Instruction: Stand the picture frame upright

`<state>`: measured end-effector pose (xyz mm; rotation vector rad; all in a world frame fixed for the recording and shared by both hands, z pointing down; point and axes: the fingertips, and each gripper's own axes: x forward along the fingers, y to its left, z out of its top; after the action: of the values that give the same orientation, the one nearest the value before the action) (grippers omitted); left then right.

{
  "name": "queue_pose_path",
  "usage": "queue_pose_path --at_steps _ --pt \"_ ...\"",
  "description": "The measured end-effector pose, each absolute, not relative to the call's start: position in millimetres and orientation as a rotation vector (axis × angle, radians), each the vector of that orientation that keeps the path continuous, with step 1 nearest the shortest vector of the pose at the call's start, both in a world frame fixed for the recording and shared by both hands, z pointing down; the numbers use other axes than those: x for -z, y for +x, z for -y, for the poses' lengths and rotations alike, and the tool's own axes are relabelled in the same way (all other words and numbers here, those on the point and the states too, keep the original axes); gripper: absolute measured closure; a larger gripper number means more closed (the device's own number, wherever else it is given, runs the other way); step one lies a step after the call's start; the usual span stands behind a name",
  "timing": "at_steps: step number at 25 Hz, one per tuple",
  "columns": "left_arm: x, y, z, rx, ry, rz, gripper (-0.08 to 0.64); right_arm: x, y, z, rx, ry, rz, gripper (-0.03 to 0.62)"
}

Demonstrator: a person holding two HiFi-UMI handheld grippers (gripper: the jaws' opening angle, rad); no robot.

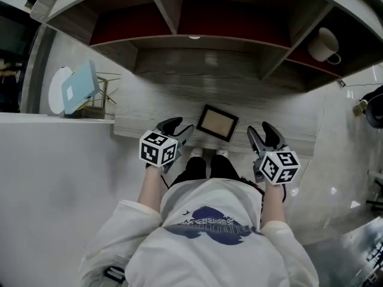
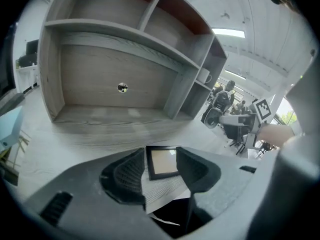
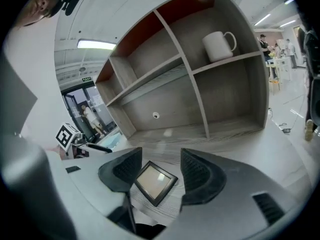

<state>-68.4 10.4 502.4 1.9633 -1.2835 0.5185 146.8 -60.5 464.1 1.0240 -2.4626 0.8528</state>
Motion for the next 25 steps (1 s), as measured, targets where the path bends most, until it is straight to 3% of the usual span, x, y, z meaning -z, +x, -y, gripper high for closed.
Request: queue_pose_path --at_steps 10,25 --pt "-579.9 -49.4 1.9 -0.699 1.864 1.141 0.379 -499.7 137.0 54.1 -0.909 0.872 2.419 0.359" --pt "-636.9 -41.2 17.7 -0.832 1.816 0.893 0.379 -532.3 123.4 28.8 -1.058 1.097 2.256 0.358"
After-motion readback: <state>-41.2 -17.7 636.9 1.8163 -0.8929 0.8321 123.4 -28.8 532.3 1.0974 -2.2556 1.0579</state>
